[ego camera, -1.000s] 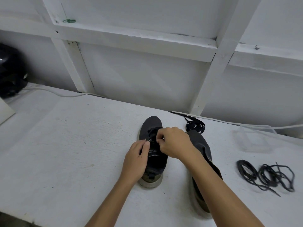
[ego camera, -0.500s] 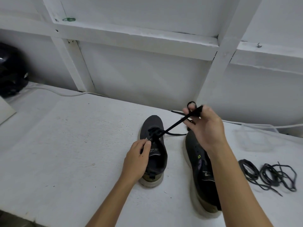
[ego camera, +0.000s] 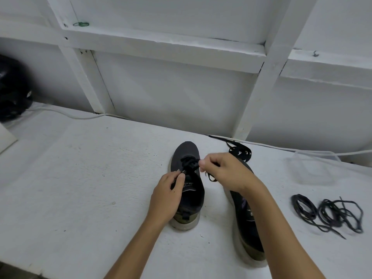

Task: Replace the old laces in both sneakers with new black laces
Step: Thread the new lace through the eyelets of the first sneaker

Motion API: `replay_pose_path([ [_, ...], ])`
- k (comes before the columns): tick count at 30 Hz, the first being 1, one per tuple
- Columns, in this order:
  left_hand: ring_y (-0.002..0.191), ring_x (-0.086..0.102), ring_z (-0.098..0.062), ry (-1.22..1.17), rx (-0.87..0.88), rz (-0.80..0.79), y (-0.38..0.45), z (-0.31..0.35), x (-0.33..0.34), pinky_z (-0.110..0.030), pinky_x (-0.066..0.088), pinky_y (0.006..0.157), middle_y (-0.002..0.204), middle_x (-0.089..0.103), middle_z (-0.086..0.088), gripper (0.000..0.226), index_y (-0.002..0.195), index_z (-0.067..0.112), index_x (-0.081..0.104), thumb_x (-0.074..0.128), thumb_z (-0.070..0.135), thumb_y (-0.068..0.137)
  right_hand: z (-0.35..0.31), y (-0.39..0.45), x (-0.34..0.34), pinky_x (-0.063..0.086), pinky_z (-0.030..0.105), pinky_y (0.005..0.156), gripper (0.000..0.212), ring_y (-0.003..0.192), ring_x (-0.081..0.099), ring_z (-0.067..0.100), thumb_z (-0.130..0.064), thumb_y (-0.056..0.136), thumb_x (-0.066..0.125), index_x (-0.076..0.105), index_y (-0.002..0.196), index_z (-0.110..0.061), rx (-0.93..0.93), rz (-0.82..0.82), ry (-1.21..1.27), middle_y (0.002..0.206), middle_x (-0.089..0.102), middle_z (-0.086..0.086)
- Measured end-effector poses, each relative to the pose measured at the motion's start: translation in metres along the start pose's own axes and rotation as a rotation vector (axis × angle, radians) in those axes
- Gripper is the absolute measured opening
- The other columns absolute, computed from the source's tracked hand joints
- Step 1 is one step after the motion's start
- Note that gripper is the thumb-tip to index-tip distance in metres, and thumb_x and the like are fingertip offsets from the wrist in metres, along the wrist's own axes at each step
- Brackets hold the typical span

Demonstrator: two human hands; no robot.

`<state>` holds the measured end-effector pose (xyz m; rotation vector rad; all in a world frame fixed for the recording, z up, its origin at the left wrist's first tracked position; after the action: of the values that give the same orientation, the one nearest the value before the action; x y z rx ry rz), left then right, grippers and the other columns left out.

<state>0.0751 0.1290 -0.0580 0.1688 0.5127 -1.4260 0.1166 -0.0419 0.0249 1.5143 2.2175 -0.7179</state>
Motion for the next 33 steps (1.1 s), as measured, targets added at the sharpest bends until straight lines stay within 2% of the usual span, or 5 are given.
replay_pose_path([
  [8,0.124,0.047,0.0,0.004,-0.002,-0.015,-0.001,0.0,0.002,-0.023,0.037,0.102,0.138,0.053,0.019,0.041,0.137,0.034,0.056,0.038,0.049,0.103,-0.016,-0.006,-0.007,0.039,0.019,0.058,0.033,0.061,0.044,0.012,-0.024,0.104,0.057,0.066,0.075,-0.01,-0.138,0.117,0.451,0.063,0.05,-0.004],
  [15,0.126,0.049,-0.007,0.118,0.077,0.027,0.0,0.005,-0.004,-0.035,0.044,0.107,0.135,0.054,0.014,0.042,0.139,0.034,0.053,0.044,0.049,0.1,-0.027,-0.002,-0.012,0.043,0.008,0.07,0.027,0.077,0.061,0.003,-0.033,0.1,0.06,0.075,0.082,-0.02,-0.151,0.117,0.203,0.083,0.071,-0.006],
  [21,0.114,0.05,-0.002,0.161,0.352,0.07,0.007,0.04,-0.01,-0.008,0.035,0.091,0.119,0.058,0.023,0.026,0.117,0.034,0.066,0.067,0.032,0.092,-0.032,0.011,-0.008,0.041,0.006,0.089,0.014,0.11,0.058,-0.007,-0.038,0.096,0.067,0.08,0.098,-0.034,-0.185,0.103,0.052,0.11,0.069,-0.026],
  [27,0.082,0.064,-0.001,-0.48,-0.036,0.231,0.025,0.023,-0.041,-0.029,0.046,0.074,0.092,0.071,0.01,0.009,0.095,0.026,0.061,0.054,0.028,0.1,-0.006,0.03,-0.007,0.04,0.024,0.106,0.032,0.129,0.052,0.01,-0.024,0.105,0.052,0.063,0.134,-0.031,-0.098,0.188,-0.11,0.139,0.059,-0.009],
  [33,0.074,0.059,-0.014,-0.562,-0.357,0.467,0.031,-0.054,-0.076,-0.03,0.041,0.061,0.089,0.066,0.001,0.015,0.103,0.017,0.058,0.046,0.028,0.102,0.036,0.043,0.012,0.051,0.038,0.098,0.043,0.115,0.06,0.017,-0.008,0.099,0.053,0.063,0.134,-0.032,0.069,0.024,-0.394,0.134,0.064,-0.005],
])
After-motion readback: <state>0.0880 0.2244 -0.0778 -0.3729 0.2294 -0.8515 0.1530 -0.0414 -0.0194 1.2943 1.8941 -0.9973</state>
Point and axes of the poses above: each hand's wrist, its own y-axis towards the middle knuckle, its own x-axis out of the palm, z = x × y, the point moved 8 cm from there along y, towards the middle knuckle
